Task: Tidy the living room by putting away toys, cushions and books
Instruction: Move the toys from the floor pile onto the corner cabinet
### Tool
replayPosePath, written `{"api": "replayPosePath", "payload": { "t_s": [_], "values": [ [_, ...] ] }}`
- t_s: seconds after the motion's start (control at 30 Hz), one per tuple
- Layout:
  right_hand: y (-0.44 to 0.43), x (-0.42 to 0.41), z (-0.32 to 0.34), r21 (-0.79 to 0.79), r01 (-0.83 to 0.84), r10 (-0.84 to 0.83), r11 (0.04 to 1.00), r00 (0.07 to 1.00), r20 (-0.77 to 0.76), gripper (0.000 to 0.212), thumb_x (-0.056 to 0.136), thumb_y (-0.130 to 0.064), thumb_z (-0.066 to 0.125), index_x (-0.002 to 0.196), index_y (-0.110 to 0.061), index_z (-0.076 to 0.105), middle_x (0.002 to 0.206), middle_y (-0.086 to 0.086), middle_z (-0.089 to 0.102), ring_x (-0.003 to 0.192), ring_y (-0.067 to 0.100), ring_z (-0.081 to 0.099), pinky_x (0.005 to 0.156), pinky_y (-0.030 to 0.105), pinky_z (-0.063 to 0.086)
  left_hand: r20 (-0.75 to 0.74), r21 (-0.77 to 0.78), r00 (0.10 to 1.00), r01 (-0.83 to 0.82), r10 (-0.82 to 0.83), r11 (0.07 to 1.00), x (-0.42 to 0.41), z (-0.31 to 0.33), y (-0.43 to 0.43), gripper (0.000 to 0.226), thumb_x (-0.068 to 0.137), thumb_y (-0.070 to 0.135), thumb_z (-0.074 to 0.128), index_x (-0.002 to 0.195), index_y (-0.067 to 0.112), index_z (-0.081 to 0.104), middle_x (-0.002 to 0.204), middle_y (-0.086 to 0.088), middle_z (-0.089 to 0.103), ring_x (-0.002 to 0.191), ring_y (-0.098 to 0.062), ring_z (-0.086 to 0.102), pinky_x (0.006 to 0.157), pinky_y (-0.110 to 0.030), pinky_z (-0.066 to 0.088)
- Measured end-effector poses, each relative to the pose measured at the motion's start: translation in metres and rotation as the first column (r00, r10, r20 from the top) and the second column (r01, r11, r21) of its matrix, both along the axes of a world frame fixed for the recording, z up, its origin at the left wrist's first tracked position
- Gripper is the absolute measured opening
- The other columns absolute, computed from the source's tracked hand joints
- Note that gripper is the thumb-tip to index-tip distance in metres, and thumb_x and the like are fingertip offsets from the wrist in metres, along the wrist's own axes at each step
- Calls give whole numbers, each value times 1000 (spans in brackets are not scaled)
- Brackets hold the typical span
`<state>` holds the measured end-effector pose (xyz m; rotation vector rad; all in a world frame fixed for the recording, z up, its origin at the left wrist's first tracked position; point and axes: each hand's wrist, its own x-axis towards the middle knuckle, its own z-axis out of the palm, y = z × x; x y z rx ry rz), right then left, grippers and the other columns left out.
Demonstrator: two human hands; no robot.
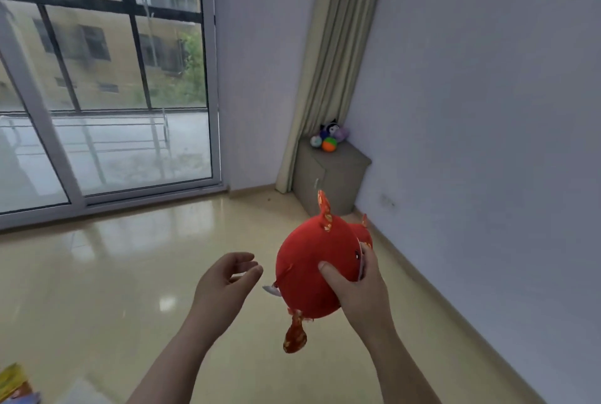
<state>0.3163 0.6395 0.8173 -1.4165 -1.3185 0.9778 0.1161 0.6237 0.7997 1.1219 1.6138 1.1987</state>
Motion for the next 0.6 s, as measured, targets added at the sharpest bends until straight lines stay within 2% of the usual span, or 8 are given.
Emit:
{"api": "replayPosePath", "payload": {
  "t_s": [0.17,0.27,0.4,0.6],
  "values": [
    [48,60,-3,9,94,-94,996,995,-29,46,79,-28,75,112,-44,47,108,-21,59,95,-1,58,63,11,44,-15,-16,996,90,-91,996,59,-3,64,19,87,18,65,106,20,64,100,5,69,92,-8,65,88,-40,52],
    [81,84,-12,3,144,-144,990,989,-40,51,77,-30,76,118,-42,49,111,-16,60,100,6,60,70,18,48,-28,-19,992,125,-125,992,80,-5,103,20,87,18,65,107,19,64,101,4,70,92,-7,65,88,-38,52],
    [136,101,-18,1,173,-172,985,983,-66,48,78,-29,76,109,-49,45,111,-19,57,97,3,57,73,23,50,-20,-20,988,155,-156,988,98,-9,162,20,87,18,65,106,19,65,100,4,70,93,-6,65,89,-37,52],
    [237,115,-13,10,202,-201,979,979,-38,47,79,-31,76,106,-52,43,111,-22,54,96,2,56,74,21,47,-4,-15,980,200,-200,980,115,-6,269,19,87,18,65,106,19,65,99,6,70,91,-7,65,89,-40,53]
  ]
}}
